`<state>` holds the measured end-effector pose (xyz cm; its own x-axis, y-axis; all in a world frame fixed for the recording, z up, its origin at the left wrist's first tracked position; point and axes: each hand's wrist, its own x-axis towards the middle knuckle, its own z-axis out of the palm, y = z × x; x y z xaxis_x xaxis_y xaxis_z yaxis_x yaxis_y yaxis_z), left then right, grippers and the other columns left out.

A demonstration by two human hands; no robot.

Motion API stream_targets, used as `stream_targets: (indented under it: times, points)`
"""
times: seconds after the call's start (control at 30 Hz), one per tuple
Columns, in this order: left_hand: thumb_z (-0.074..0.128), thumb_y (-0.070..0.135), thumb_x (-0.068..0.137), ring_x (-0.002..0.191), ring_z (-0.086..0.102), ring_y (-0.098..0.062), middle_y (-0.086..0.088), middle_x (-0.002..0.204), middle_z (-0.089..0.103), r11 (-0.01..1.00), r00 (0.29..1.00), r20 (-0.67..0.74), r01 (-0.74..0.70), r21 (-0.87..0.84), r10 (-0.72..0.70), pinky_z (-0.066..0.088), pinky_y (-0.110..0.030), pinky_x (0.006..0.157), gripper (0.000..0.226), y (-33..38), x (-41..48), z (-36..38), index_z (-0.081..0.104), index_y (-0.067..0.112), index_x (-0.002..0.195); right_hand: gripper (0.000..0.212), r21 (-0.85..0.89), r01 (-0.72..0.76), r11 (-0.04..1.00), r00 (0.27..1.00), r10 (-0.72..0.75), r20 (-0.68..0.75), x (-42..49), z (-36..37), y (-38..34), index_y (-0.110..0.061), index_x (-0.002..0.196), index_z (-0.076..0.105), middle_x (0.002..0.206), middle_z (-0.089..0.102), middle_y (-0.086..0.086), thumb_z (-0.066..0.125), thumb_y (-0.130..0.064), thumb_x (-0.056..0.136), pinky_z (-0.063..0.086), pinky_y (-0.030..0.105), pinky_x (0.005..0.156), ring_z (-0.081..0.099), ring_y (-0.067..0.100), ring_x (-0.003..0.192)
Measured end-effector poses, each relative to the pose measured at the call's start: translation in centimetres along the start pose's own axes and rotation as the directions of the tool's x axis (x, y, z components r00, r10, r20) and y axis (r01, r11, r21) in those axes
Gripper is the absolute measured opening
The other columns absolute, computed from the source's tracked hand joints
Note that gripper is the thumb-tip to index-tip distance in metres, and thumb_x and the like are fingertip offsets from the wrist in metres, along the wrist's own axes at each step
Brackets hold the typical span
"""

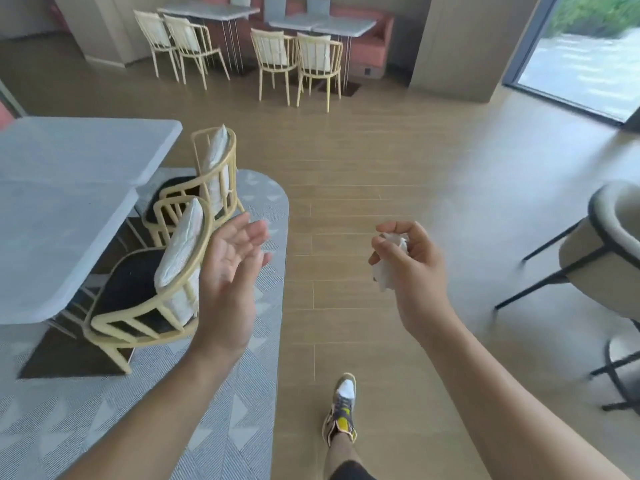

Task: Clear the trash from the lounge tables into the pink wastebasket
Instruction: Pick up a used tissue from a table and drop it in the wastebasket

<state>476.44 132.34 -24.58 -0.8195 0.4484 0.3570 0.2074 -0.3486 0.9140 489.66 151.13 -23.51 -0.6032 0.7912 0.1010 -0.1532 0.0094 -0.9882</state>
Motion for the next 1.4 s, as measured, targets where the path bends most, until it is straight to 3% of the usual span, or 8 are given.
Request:
stream_targets:
  times: [0.33,0.57,0.7,0.87,1.1,1.23,1.4]
  points:
    - [0.063,0.033,0.094,0.132,0.063,-0.026,-0.005,0.136,0.068,1.0,0.997,-0.076,0.001,0.021,0.0,0.055,-0.038,0.103,0.037,-10.1,27.5,4.5,0.065,0.032,0.131,0.01,0.021,0.019,1.0,0.997,-0.021,0.07,31.4,6.6,1.5,-0.021,0.093,0.072,0.072,0.065,0.001,0.071,-0.018,0.083,0.046,0.019,0.053,0.062,0.011,0.062]
    - [0.063,0.034,0.094,0.132,0.063,-0.024,-0.004,0.137,0.068,1.0,0.992,-0.123,0.002,-0.005,-0.002,0.054,-0.037,0.102,0.034,-16.7,43.3,5.0,0.069,0.041,0.127,0.009,0.003,0.0,1.0,0.991,-0.001,0.134,48.6,12.1,3.7,-0.023,0.09,0.073,0.071,0.064,0.002,0.071,-0.019,0.083,0.045,0.019,0.051,0.06,0.012,0.06]
    - [0.064,0.034,0.094,0.133,0.063,-0.023,-0.003,0.138,0.068,1.0,0.99,-0.144,-0.006,-0.014,0.004,0.055,-0.032,0.099,0.034,-21.8,53.6,3.2,0.069,0.042,0.126,0.009,-0.005,-0.001,1.0,0.99,0.001,0.141,58.8,17.4,6.7,-0.028,0.087,0.073,0.072,0.064,0.003,0.072,-0.021,0.082,0.045,0.021,0.05,0.061,0.011,0.06]
    - [0.062,0.031,0.095,0.132,0.064,-0.022,-0.001,0.136,0.069,1.0,0.98,-0.198,0.015,-0.005,-0.016,0.055,-0.037,0.103,0.036,-27.0,68.3,-0.3,0.064,0.031,0.131,0.011,-0.015,0.01,1.0,0.989,-0.008,0.15,71.5,26.0,8.9,-0.018,0.092,0.071,0.07,0.064,-0.004,0.07,-0.017,0.082,0.046,0.021,0.051,0.061,0.012,0.06]
    - [0.059,0.033,0.093,0.131,0.064,-0.02,0.005,0.133,0.071,0.999,0.975,-0.218,-0.022,0.045,0.032,0.053,-0.038,0.102,0.035,-30.5,86.6,-4.9,0.068,0.042,0.125,0.01,-0.008,0.016,1.0,0.983,-0.014,0.183,88.3,36.5,9.5,-0.014,0.096,0.069,0.073,0.063,0.003,0.07,-0.004,0.093,0.045,0.021,0.048,0.062,0.011,0.06]
    - [0.059,0.034,0.095,0.132,0.064,-0.021,0.003,0.134,0.07,0.996,0.97,-0.24,-0.03,0.082,0.049,0.052,-0.044,0.103,0.033,-33.6,95.4,-7.5,0.069,0.045,0.124,0.011,0.025,-0.004,1.0,0.98,-0.001,0.199,96.9,41.8,11.3,-0.016,0.094,0.07,0.072,0.063,0.002,0.069,-0.017,0.083,0.045,0.021,0.049,0.062,0.013,0.061]
    - [0.06,0.034,0.096,0.132,0.064,-0.023,-0.001,0.136,0.07,0.994,0.957,-0.287,-0.017,0.111,0.049,0.052,-0.041,0.1,0.033,-39.7,106.2,-9.8,0.069,0.044,0.126,0.011,0.043,-0.015,0.999,0.967,0.004,0.254,108.6,47.7,15.3,-0.017,0.094,0.07,0.07,0.065,-0.001,0.07,-0.017,0.083,0.048,0.022,0.053,0.063,0.013,0.061]
